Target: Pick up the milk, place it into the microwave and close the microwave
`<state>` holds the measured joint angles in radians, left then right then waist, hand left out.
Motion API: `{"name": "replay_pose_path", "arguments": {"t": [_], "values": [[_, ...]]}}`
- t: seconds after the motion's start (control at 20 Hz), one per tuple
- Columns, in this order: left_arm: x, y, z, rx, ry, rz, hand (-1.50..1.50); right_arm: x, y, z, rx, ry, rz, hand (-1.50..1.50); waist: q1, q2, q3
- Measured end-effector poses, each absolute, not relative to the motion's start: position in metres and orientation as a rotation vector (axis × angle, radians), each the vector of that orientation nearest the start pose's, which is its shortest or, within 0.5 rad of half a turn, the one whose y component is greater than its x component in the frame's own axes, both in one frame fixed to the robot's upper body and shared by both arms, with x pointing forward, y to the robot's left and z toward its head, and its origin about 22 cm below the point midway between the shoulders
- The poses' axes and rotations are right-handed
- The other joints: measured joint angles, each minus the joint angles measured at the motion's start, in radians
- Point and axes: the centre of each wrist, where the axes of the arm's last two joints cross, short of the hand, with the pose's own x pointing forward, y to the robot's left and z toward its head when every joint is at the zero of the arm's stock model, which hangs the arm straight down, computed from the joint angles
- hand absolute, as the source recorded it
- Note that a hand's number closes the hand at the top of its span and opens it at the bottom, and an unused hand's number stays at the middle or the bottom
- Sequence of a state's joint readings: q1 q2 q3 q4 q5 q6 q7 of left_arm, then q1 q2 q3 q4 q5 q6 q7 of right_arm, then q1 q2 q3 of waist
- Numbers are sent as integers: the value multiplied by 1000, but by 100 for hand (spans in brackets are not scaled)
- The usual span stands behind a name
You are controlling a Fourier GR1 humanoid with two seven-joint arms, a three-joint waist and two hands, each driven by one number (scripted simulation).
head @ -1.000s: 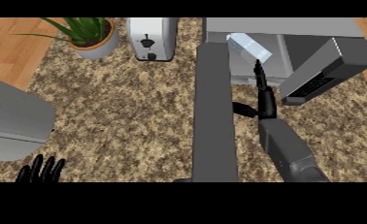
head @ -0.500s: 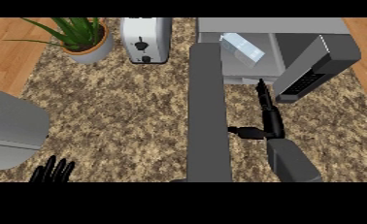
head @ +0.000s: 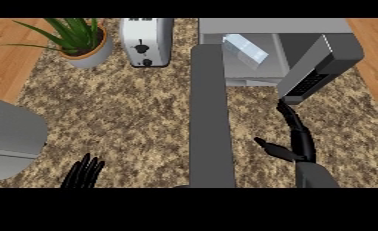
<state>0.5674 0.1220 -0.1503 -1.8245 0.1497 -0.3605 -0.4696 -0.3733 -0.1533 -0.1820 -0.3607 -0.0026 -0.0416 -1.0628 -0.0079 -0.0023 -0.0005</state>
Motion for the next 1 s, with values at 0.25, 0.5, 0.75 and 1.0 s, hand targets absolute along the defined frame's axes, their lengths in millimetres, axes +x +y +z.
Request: {"name": "replay_pose_path", "arguments": {"t": [0.25, 0.5, 0.75, 1.0], "values": [[115, 235, -29, -411, -1708, -196, 150, 225, -319, -156, -221, -1780, 24, -150, -4, 0, 0], [136, 211, -35, -422, -1711, -327, 150, 203, -353, -149, -250, -1780, -27, -150, -4, 0, 0], [159, 190, -39, -436, -1695, -381, 150, 178, -382, -140, -267, -1789, -92, -150, -3, 1, 0], [184, 164, -45, -361, -1707, -392, 150, 161, -418, -128, -319, -1772, -121, -150, 1, 2, 0]]}}
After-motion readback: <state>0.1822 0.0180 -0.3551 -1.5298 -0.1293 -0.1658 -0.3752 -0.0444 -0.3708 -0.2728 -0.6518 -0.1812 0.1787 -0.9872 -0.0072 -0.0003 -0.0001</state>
